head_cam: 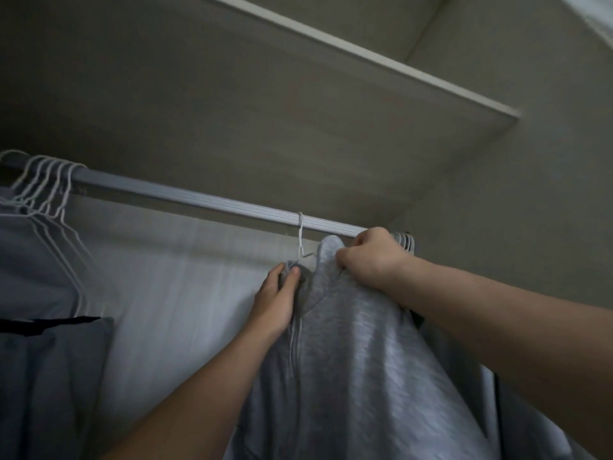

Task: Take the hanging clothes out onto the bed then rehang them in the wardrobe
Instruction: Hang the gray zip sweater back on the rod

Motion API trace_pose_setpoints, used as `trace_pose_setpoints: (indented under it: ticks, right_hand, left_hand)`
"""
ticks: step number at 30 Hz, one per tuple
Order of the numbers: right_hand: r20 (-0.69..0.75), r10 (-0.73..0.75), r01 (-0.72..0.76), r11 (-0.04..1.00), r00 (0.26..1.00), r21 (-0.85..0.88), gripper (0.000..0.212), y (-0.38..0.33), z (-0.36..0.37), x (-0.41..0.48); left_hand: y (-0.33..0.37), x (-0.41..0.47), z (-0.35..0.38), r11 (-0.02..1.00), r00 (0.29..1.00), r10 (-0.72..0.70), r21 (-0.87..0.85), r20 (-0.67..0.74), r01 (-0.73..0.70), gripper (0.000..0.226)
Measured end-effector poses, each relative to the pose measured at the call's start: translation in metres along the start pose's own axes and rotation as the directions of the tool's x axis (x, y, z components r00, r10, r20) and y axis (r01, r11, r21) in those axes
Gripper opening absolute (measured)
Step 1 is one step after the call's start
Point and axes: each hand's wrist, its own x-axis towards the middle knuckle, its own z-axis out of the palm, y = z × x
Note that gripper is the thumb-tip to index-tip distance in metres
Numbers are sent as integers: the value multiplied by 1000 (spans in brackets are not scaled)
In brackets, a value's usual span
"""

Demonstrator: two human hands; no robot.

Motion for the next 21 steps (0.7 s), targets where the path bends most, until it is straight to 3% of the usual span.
trace_pose_setpoints:
  ticks: [3,5,6,8,9,10,16,21]
  right_hand:
    - [47,-67,75,979,997,-192,29,-3,-6,-8]
    - [65,-231,236,873,971,-427,34,-5,-8,-19]
    - [97,-349,338,743,932,-578,39,-3,-9,-26]
    - [246,-550,492,358,798,-794,59,0,-10,-37]
    - [334,-570,533,222,751,-817,69,2,-9,-40]
    - [398,-535,557,172,745,-813,76,5,-8,-42]
    - [455,-252,510,234,854,-828,100,31,-4,-41]
    - [435,-175,462,165,883,-872,108,63,-22,-36]
  left_hand:
    - [-2,0,3,1000,1000,-8,-12,18,9,56]
    - [-4,-1,5,999,999,-3,-32,40,4,59]
    - [-4,-2,6,1000,999,2,-30,51,-1,66]
    - [-5,-4,8,999,998,13,31,66,-15,81]
    - [-6,-5,10,997,997,12,75,74,-18,84]
    - [-7,-4,13,994,997,6,111,82,-15,84]
    - [-18,-2,43,989,993,40,137,113,-55,63]
    - [-26,-6,88,990,984,48,121,173,-69,73]
